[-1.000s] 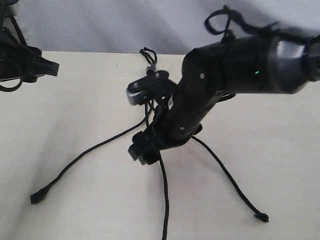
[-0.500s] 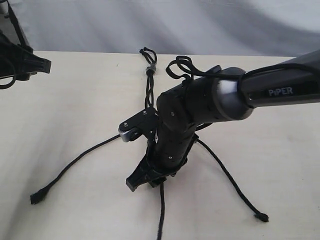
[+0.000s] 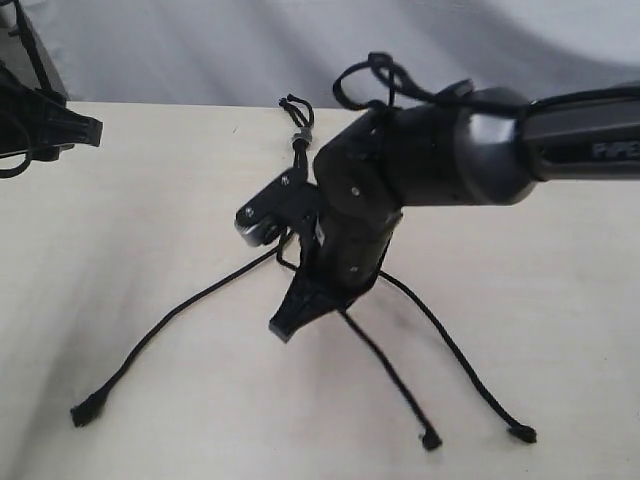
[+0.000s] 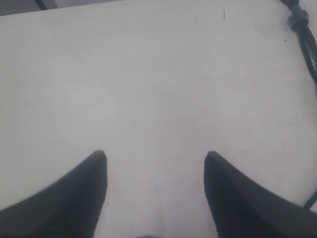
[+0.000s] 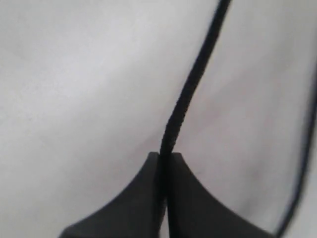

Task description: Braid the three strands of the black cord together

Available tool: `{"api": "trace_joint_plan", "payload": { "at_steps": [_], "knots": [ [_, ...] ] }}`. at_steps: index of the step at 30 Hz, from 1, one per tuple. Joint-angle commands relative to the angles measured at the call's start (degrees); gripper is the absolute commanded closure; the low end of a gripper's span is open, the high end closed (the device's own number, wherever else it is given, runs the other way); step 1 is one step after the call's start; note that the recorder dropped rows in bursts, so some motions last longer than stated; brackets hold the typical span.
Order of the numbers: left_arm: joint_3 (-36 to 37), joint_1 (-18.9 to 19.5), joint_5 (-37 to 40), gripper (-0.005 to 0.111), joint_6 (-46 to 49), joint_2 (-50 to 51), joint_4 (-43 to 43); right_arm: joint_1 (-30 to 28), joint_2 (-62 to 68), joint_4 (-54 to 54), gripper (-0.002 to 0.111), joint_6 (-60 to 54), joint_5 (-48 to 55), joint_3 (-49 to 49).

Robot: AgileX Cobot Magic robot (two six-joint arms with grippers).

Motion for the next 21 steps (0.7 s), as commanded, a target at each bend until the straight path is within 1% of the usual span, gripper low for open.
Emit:
{"api": "trace_joint_plan", "payload": {
  "at_steps": [1,5,10,14,21],
  "knots": [
    [0.2,0.3,-0.2,0.052,-0.6,0.2,-0.2,-3.3,-3.3,-13.2,0.109,1.2,1.5,-0.5],
    [0.2,0.3,-0.2,0.052,-0.6,0.2,-0.2,-7.7,-2.1,-14.1,0.109,0.9,1.4,-0.5],
    [0.2,0.3,-0.2,0.052,-0.6,0.2,-0.3,-11.3,2.3,-14.0,0.109,1.3,0.4,-0.5],
    [0.2,0.3,-0.2,0.052,-0.6,0.2,-0.3,-12.7,6.5,-14.2,0.109,1.3,-0.1,-0.5],
    [0.2,0.3,-0.2,0.052,-0.6,0.2,-0.3,-12.4,10.5,-12.0,0.109,2.5,0.6,-0.5]
  ]
}}
